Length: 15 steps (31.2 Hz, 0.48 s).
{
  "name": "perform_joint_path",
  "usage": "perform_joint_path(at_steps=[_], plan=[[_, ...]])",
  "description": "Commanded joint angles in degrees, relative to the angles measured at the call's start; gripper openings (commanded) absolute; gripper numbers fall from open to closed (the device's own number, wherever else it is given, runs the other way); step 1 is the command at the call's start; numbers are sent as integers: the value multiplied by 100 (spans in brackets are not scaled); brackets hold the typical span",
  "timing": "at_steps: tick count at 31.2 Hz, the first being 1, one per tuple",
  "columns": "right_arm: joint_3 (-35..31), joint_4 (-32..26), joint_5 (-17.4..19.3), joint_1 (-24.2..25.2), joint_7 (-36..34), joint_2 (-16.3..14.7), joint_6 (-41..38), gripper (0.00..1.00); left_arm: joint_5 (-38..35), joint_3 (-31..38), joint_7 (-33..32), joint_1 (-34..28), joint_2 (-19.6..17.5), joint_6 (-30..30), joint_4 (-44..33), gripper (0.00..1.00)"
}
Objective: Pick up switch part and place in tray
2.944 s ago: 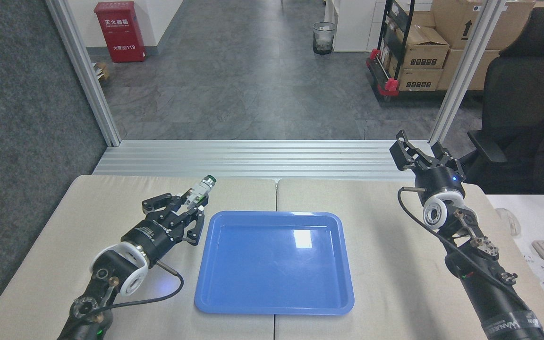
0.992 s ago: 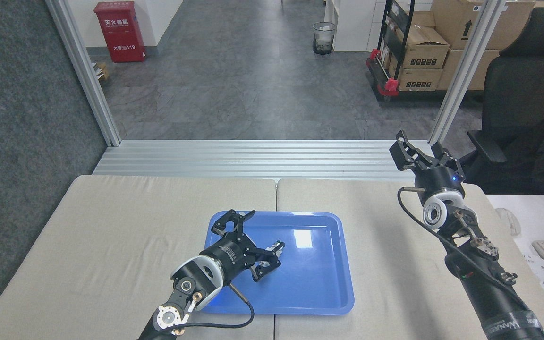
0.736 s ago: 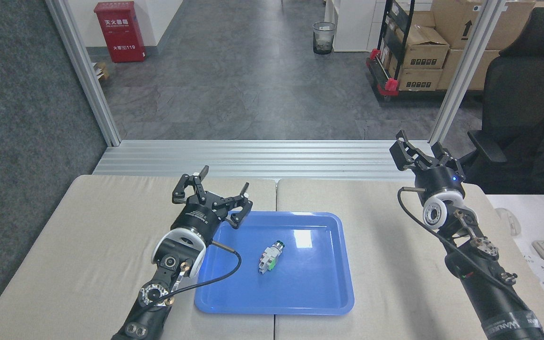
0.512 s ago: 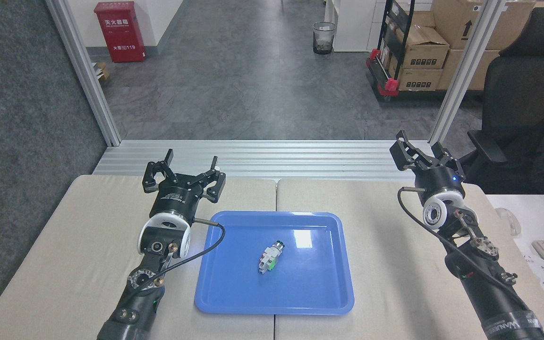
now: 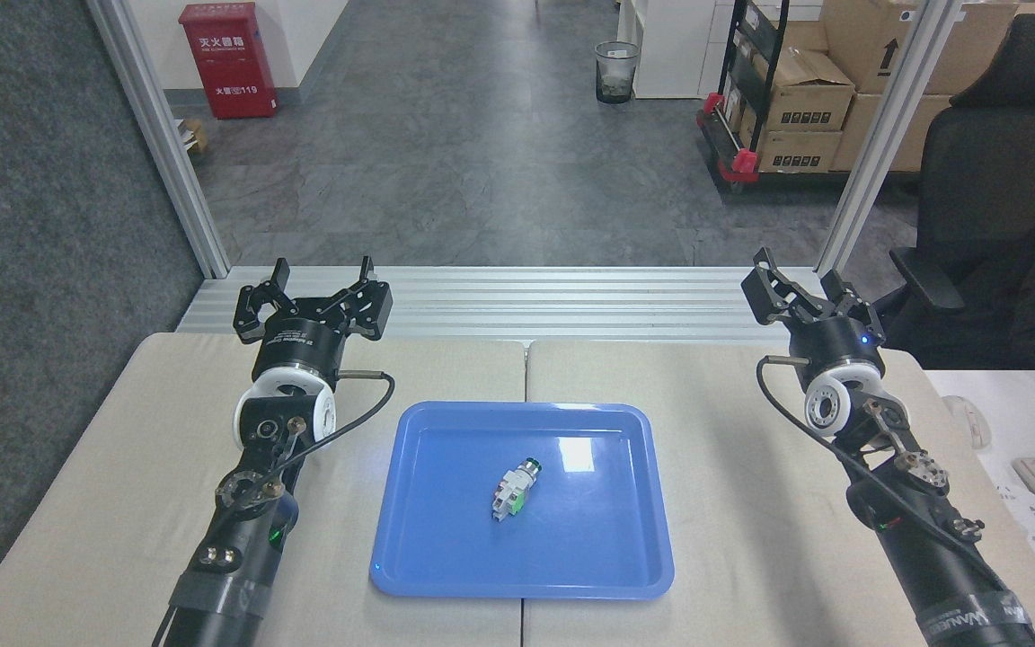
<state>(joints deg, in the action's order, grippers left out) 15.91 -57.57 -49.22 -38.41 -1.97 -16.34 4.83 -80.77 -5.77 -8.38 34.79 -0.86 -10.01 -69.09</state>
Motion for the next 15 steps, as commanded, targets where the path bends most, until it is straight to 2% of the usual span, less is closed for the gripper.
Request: perform_joint_path(at_steps=[1,15], plan=[[0,0,0,0,3,0,0,99,132,278,3,107,-28,8,326,100],[0,0,0,0,3,-1,0,99,132,278,3,116,-28,26,308,100]])
